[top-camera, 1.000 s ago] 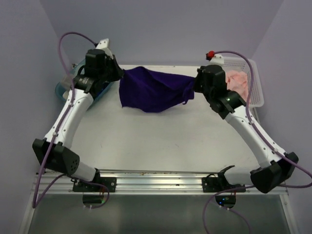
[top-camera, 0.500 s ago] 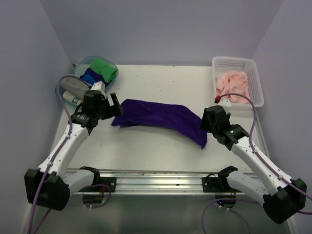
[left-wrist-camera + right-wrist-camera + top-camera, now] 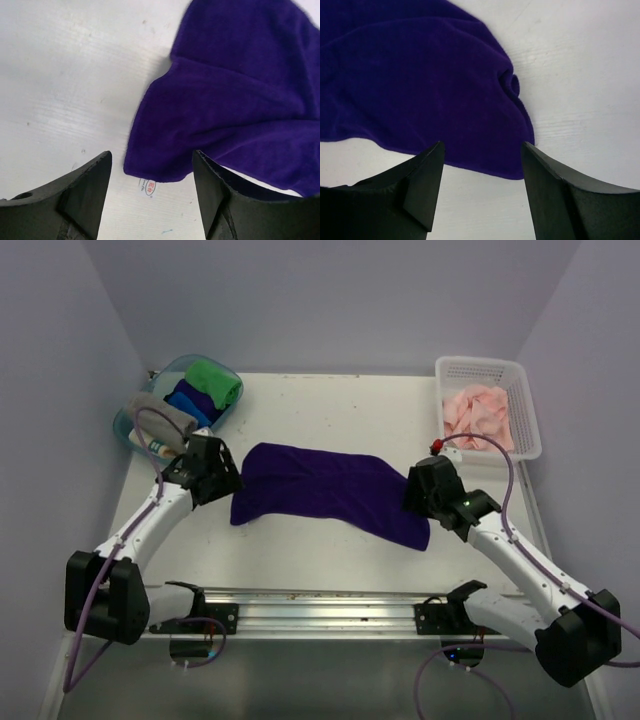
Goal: Roll the towels
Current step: Flatten the towel
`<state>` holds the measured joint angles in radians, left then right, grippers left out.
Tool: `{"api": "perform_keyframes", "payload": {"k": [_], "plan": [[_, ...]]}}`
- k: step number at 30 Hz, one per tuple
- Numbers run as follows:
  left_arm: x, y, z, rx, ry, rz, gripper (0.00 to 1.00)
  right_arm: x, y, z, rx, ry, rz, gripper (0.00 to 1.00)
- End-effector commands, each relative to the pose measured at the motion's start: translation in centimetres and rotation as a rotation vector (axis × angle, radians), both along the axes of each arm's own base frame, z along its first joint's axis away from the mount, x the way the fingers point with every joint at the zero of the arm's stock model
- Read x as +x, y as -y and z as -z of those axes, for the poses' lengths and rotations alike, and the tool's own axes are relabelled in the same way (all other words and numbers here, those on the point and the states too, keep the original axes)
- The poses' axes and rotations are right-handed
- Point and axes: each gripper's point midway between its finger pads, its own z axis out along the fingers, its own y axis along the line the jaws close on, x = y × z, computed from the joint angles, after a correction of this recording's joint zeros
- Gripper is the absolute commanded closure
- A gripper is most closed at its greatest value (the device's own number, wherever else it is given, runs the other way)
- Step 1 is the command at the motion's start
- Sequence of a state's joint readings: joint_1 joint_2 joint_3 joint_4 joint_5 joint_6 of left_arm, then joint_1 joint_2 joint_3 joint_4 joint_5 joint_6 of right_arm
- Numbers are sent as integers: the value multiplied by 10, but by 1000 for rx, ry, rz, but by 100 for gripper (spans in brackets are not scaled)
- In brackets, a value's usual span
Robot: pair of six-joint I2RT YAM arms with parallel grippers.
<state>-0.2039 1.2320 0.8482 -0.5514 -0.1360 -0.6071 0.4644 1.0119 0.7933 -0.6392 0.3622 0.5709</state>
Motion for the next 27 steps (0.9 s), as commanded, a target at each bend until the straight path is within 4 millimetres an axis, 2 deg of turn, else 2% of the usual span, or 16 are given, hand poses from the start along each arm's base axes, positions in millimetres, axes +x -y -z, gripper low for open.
{"api": "perform_keyframes", "payload": {"k": [1,4,6,10,16,19,20,22,23,24,27], "plan": [[-16,-11,28,13,-94,-108,31,-8,-25,21,135,-67,-33,35],[-15,-8,40,-7,-106,-122,34,-11,-32,29,166,-93,-46,36],[-15,-6,50,-14,-127,-124,39,-12,-32,31,166,-102,-47,37],[-27,-2,69,-40,-196,-151,42,-15,-28,34,146,-117,-43,37],[-40,-4,89,-49,-239,-192,32,-22,-28,45,174,-158,-45,28],[-44,-3,103,-44,-279,-191,49,-26,-19,57,188,-194,3,28],[-44,-3,109,-41,-293,-191,63,-25,-10,61,201,-205,44,28],[-41,-2,110,-38,-299,-181,77,-28,3,71,235,-235,113,28],[-41,-1,109,-41,-302,-178,96,-30,3,73,262,-247,116,28],[-39,0,107,-41,-296,-174,100,-31,6,76,269,-254,136,29],[-33,0,95,-48,-256,-170,100,-41,14,88,266,-282,180,30]]}}
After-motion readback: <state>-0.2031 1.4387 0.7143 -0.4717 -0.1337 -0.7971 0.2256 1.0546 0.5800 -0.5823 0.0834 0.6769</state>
